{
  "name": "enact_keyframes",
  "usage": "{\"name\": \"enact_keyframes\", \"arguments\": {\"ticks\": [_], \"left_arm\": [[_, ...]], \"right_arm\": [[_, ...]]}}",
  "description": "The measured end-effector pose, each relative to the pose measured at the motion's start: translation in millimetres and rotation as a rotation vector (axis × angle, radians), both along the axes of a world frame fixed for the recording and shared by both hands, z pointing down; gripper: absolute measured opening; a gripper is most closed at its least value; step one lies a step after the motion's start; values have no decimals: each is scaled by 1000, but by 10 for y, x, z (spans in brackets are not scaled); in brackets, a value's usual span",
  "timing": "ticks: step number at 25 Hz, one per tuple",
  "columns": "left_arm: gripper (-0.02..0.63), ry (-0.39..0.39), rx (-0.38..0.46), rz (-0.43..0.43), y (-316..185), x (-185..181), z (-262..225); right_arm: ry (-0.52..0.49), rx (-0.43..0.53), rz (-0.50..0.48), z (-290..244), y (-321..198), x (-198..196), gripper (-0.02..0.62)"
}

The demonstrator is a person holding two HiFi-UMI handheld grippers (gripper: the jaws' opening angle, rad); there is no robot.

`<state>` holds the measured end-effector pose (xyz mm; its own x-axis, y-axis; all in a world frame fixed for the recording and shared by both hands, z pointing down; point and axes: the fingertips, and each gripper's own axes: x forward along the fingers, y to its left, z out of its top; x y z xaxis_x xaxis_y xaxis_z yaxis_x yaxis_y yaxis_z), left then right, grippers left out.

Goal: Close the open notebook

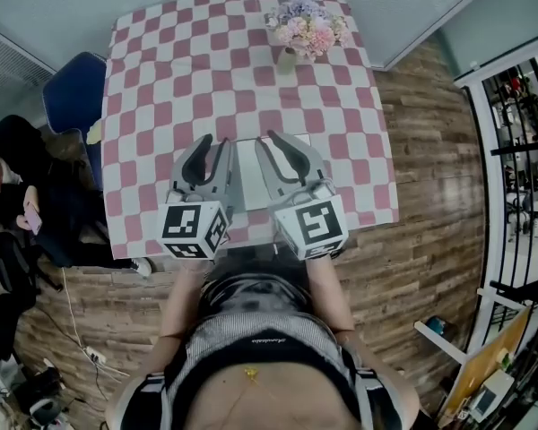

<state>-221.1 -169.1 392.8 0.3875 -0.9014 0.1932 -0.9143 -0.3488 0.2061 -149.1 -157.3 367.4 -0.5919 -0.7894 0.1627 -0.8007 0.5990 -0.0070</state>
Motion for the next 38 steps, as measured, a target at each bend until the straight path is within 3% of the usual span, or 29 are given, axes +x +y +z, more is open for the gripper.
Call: {"name": "enact_keyframes", "arguments": {"ticks": [15,38], "left_arm": [[106,-21,-129,-24,-46,-226,663],[106,-49,-464,-19,150,-384,2058]], "right_arm": [[33,-56,6,305,-49,-100,69],[69,-142,13,671,-76,-109,69]]}}
